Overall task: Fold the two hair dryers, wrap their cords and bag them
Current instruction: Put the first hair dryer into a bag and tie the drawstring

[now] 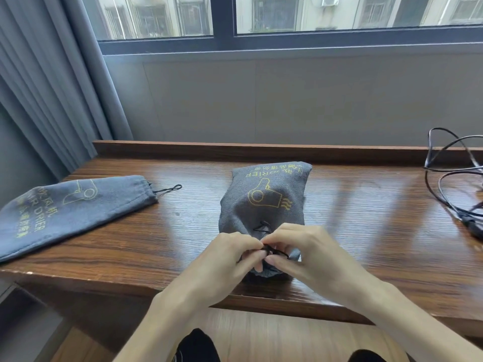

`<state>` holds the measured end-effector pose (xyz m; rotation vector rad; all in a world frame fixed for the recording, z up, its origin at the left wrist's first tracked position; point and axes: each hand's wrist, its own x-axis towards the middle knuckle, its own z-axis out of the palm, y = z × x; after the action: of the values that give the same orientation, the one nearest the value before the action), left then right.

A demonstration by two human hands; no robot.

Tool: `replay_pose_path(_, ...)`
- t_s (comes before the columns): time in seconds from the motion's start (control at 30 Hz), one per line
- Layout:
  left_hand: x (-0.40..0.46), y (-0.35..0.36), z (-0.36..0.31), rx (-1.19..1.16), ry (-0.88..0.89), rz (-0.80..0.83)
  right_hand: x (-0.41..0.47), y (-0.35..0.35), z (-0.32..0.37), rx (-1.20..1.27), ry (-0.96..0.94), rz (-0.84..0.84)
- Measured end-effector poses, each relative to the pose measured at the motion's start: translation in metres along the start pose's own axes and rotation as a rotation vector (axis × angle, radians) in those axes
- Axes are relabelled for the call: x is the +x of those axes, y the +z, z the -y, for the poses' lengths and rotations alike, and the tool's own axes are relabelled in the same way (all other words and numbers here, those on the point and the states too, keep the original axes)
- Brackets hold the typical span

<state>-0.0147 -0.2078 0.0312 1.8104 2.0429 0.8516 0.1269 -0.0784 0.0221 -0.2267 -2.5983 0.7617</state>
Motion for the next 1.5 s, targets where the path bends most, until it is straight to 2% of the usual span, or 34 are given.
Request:
replay_pose_path(0.23,-0.003,-0.004,-0.003,0.01,-0.049,-0.003,0.003,0.001,0.007,-0.161,-0.022,0.001)
replay_pose_path(0.47,-0.007,-0.012,-0.007,-0.156,-0.113,-0.088,0.007,-0.001,0.002,-0.094,-0.024,0.062)
replay_pose_path(0.53,-0.009,-0.012,-0.006,-0.187,-0.1,-0.139,0.008,-0.001,0.002,0.012,0.048,0.088)
replay_pose_path(0.7,-0.016,-0.005,0.0,-0.213,-0.074,-0.267,0.019,-0.006,0.006,0.515,0.346,0.257)
replay_pose_path(0.77,-0.019,0.001,0.001,-0.222,-0.039,-0.288,0.021,-0.01,0.006,0.629,0.427,0.318)
replay_pose_path(0.87,-0.023,0.011,0.004,-0.18,-0.01,-0.332,0.024,-0.012,0.006,0.685,0.471,0.396)
replay_pose_path(0.97,-0.021,0.019,0.007,-0.065,0.041,-0.451,0.026,-0.012,0.006,0.787,0.549,0.375)
replay_pose_path(1.07,-0.021,0.027,0.01,-0.025,0.071,-0.545,0.025,-0.012,0.006,0.826,0.534,0.375)
replay_pose_path(1.27,-0.022,0.037,0.01,-0.115,0.067,-0.635,0.023,-0.012,0.002,0.864,0.544,0.356)
replay_pose_path(1.5,-0.022,0.038,0.007,-0.299,-0.074,-0.593,0.018,-0.004,-0.002,0.981,0.55,0.243)
